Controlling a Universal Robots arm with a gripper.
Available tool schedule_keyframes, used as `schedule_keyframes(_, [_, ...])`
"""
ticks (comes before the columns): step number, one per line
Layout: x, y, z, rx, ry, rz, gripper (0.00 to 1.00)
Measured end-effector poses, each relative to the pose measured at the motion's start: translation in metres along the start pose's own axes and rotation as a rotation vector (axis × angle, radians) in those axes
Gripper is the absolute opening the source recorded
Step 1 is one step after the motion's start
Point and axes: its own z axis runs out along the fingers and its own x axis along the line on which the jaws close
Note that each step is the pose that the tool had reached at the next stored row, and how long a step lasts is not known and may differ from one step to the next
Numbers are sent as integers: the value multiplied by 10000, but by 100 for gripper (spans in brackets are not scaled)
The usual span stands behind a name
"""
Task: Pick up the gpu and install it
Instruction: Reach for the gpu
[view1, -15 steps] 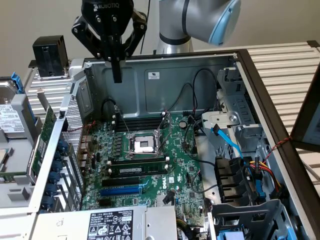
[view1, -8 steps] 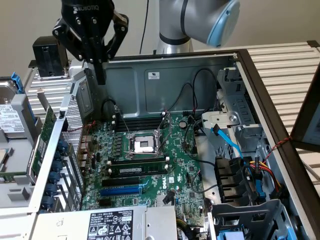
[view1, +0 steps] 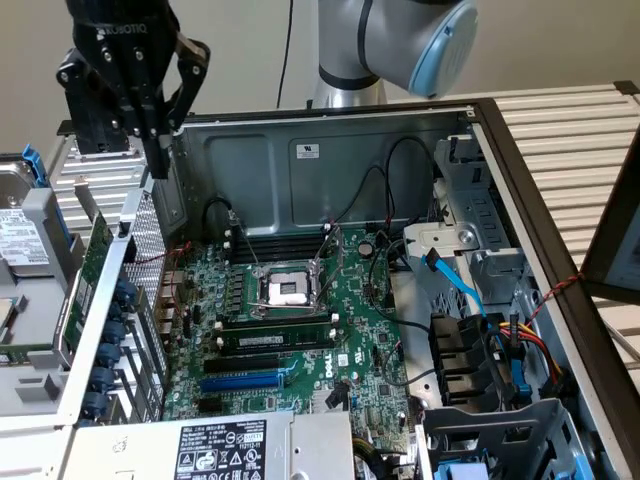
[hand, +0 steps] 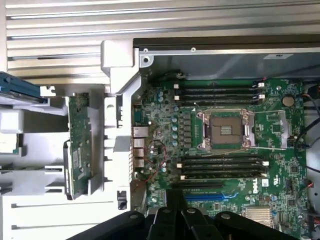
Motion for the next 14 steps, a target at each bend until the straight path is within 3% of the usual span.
schedule_keyframes(4, [182, -13, 12, 7, 106, 6, 11])
schedule_keyframes(14, [639, -47, 45, -10, 115, 7, 11])
